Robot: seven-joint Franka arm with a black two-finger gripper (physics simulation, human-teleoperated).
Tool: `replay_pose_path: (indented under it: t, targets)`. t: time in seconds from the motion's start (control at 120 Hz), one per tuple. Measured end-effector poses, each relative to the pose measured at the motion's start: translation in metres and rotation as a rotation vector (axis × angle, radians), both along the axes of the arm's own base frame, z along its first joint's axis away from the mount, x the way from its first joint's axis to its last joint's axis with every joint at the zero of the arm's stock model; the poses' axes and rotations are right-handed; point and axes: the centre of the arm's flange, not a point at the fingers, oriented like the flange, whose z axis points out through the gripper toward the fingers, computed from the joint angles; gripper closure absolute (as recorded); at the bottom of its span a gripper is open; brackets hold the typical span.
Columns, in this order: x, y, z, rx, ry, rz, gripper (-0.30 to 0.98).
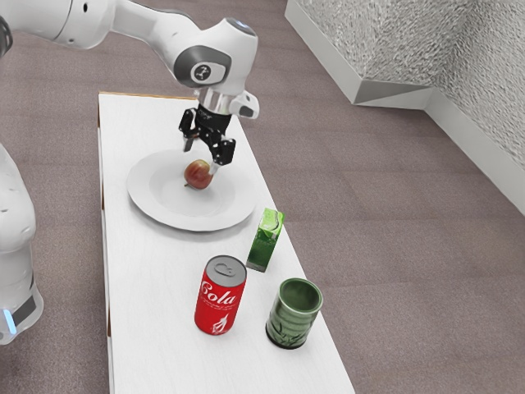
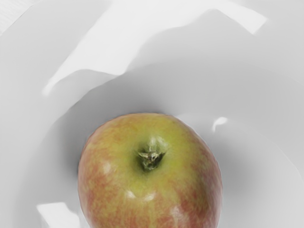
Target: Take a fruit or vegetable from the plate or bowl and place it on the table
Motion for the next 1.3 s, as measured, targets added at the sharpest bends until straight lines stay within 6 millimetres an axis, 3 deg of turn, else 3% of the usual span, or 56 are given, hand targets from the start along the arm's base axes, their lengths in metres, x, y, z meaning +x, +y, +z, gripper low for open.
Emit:
replay_pose_path:
  t: [1.3]
  targets:
    - [0.014,0.01,-0.05,-0.032,0.04,-0.019,0.0]
